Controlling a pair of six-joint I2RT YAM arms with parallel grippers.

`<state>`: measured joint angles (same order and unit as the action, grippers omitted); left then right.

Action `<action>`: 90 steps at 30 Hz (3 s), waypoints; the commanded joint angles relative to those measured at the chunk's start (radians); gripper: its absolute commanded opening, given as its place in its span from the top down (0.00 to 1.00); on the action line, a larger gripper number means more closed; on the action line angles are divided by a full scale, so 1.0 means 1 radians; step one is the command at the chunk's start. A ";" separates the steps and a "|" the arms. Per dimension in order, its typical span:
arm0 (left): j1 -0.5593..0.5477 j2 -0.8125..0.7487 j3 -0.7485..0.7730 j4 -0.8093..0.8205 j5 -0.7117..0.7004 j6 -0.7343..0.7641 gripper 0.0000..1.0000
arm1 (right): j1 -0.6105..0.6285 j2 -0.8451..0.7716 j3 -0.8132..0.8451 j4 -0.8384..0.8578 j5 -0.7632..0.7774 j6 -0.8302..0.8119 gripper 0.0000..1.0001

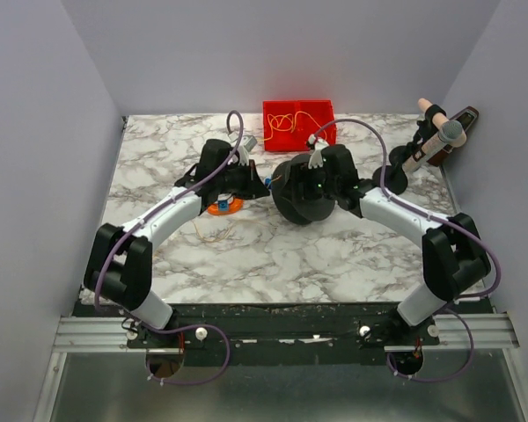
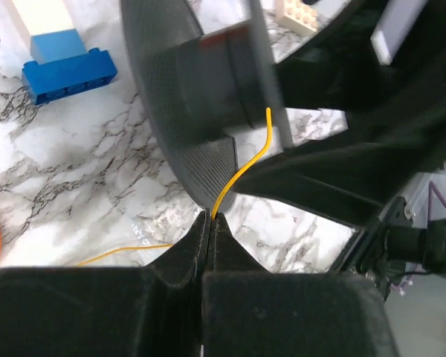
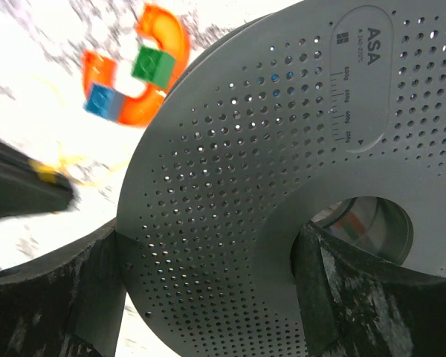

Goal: Wrap the cables

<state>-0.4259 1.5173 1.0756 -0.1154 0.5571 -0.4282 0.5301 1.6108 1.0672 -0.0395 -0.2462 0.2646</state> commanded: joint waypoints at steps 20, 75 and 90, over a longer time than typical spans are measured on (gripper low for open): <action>0.022 0.191 0.082 0.004 -0.054 -0.299 1.00 | 0.027 0.256 0.420 -0.245 0.377 0.032 0.99; -0.140 -0.040 0.210 -0.236 -0.321 0.086 1.00 | -0.016 -0.239 -0.183 0.501 0.137 0.801 0.99; -0.191 -0.059 0.147 -0.242 -0.451 0.216 1.00 | -0.016 -0.144 -0.355 0.966 0.064 1.007 0.99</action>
<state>-0.6094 1.4475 1.2526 -0.3195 0.1688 -0.2638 0.5053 1.4239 0.7311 0.6094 -0.1356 1.1084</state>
